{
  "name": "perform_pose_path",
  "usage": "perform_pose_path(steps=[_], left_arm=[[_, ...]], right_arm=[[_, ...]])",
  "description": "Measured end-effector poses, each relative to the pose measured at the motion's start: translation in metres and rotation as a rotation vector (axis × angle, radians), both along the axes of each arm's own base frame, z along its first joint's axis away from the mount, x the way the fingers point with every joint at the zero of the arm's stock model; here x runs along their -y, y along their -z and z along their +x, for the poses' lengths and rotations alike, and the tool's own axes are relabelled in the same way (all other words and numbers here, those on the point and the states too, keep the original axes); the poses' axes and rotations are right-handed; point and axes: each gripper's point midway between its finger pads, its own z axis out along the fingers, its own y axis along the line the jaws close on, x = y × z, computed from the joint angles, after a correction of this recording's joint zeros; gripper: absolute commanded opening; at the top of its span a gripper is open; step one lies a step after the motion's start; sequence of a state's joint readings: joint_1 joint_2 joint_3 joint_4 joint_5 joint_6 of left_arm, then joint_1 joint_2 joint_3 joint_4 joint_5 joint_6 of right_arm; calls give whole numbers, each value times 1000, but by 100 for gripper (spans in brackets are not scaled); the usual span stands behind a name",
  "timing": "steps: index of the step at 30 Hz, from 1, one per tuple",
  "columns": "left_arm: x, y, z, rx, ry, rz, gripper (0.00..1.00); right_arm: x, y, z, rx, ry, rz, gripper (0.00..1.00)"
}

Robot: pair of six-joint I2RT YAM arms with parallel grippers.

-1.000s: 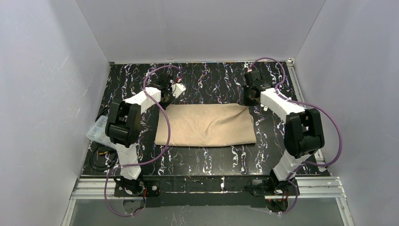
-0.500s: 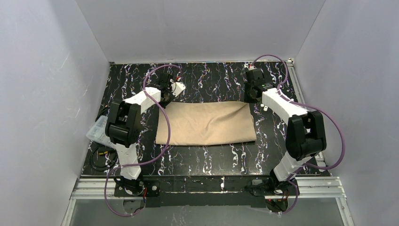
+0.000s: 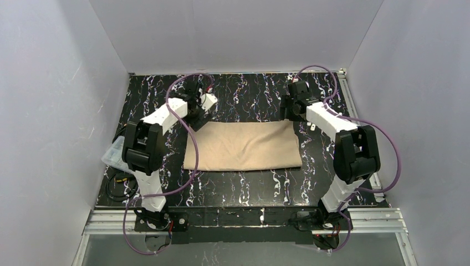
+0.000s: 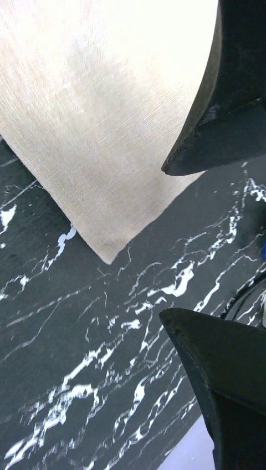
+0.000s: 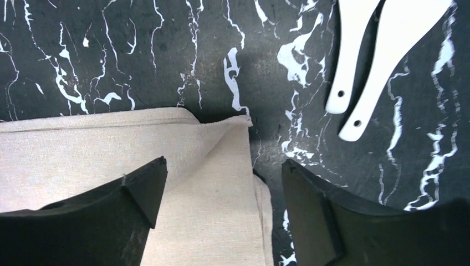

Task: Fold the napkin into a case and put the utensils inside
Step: Fold and flatten the napkin at the center of the board, then smooth out the rectangle-folded napkin at the center of the board.

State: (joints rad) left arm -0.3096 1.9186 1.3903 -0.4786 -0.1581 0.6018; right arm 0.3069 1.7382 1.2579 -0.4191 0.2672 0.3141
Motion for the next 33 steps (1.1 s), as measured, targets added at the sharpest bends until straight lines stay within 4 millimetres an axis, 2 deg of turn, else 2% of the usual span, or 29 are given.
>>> perform_pose_path(steps=[5,7,9,11,13,15,16,17,20,22,25,28,30,33], left_arm=[[23,-61,-10,5,26,-148,86],[37,-82,-26,-7,45,-234,83],[51,-88,-49,-43,74,-299,79],[66,-77,-80,-128,108,-345,72],[75,-51,-115,-262,127,-367,65],[77,-24,-143,-394,119,-369,57],[76,-12,-155,-452,107,-366,55],[73,-3,-163,-494,93,-362,53],[70,10,-178,-558,81,-358,47],[70,11,-179,-563,79,-364,43],[71,13,-176,-549,85,-370,42],[70,18,-175,-543,85,-366,42],[69,24,-176,-547,82,-355,41],[65,34,-175,-551,74,-335,41]], right_arm=[[3,-21,3,48,12,-4,90],[3,-38,-1,77,10,13,91],[-2,-58,-6,111,-6,58,91],[-11,-72,-16,130,-31,125,88],[-23,-76,-33,120,-64,195,78],[-46,-68,-57,83,-120,255,67],[-66,-62,-73,53,-171,294,62],[-92,-55,-92,14,-236,347,56],[-149,-38,-135,-97,-387,479,44],[-170,-25,-155,-177,-444,546,38],[-183,-4,-167,-283,-466,614,36],[-185,15,-173,-364,-456,637,33],[-181,30,-178,-413,-433,637,27],[-170,47,-186,-461,-390,628,26]])
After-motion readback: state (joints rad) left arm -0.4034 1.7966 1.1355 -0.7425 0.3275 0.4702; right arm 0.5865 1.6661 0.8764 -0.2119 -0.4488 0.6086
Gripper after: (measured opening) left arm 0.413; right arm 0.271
